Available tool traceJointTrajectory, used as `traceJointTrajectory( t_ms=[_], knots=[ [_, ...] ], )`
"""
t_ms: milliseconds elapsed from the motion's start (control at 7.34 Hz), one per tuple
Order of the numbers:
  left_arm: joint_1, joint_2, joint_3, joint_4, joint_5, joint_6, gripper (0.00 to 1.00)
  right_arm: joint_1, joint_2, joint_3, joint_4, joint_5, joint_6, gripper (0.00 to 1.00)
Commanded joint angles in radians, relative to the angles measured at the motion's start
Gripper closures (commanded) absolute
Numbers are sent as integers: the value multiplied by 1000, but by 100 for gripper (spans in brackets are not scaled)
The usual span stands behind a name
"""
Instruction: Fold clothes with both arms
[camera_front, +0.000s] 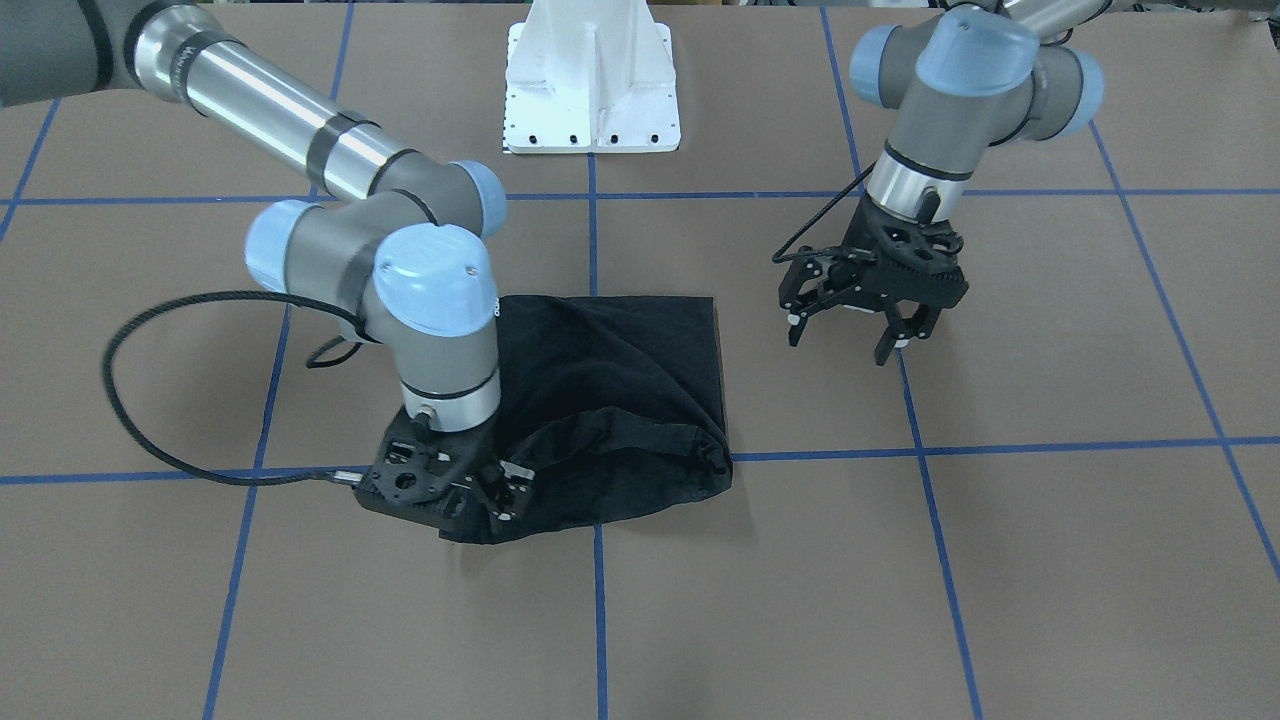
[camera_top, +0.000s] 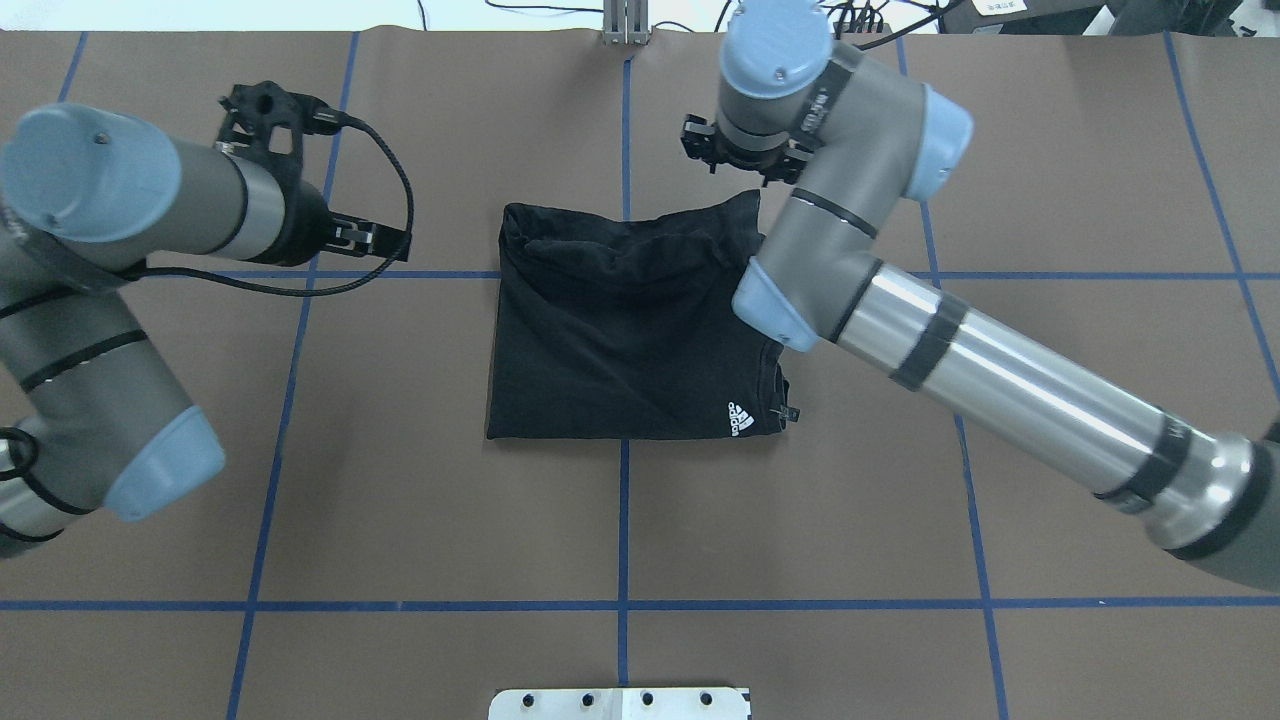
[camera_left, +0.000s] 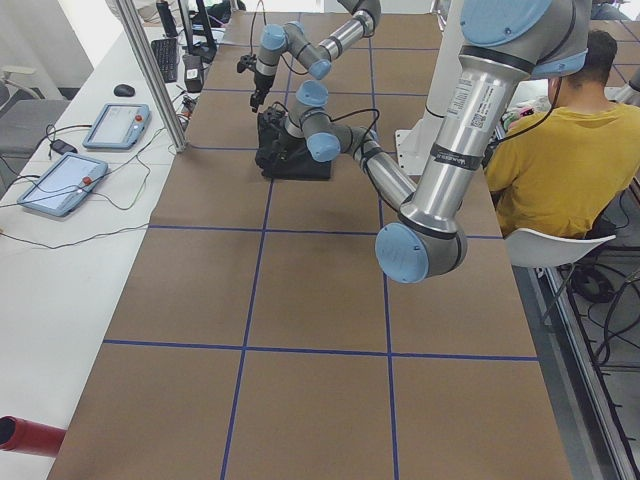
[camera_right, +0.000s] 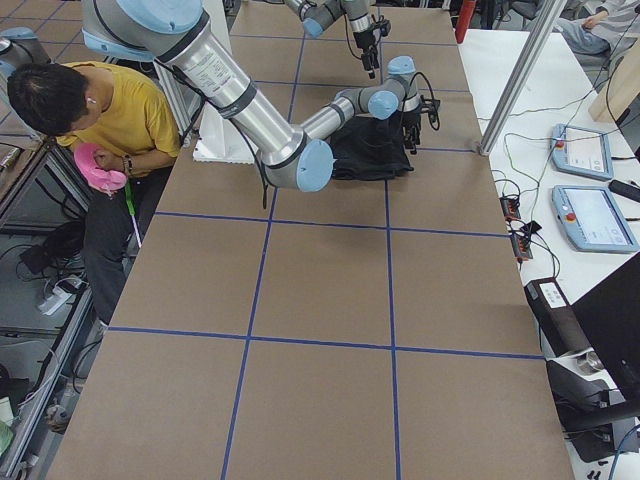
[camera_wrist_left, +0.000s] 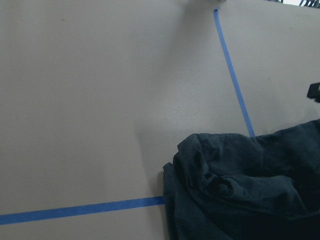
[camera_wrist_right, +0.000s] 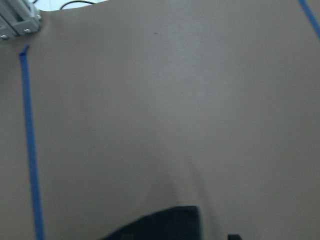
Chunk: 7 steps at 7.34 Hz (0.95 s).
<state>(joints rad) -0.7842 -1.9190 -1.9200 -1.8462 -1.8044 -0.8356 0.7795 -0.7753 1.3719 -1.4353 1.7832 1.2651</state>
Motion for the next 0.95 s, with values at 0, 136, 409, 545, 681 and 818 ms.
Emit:
traceJointTrajectory(
  t_ms=[0, 136, 409, 545, 681, 818],
  knots=[
    [-167, 96, -86, 128, -115, 235, 0, 100, -274, 346, -138, 124, -232, 0],
    [-282, 148, -80, 139, -221, 372, 0, 159, -385, 428, -143, 175, -348, 0],
    [-444, 263, -22, 150, -234, 646, 0, 326, -601, 513, -134, 295, -644, 0],
    [-528, 279, 46, 178, -239, 711, 0, 416, -683, 512, -134, 344, -817, 0],
    [-568, 278, 90, 240, -239, 731, 0, 508, -758, 501, -136, 399, -981, 0],
    [-616, 284, 99, 258, -242, 798, 0, 603, -816, 472, -136, 479, -1130, 0]
  ],
)
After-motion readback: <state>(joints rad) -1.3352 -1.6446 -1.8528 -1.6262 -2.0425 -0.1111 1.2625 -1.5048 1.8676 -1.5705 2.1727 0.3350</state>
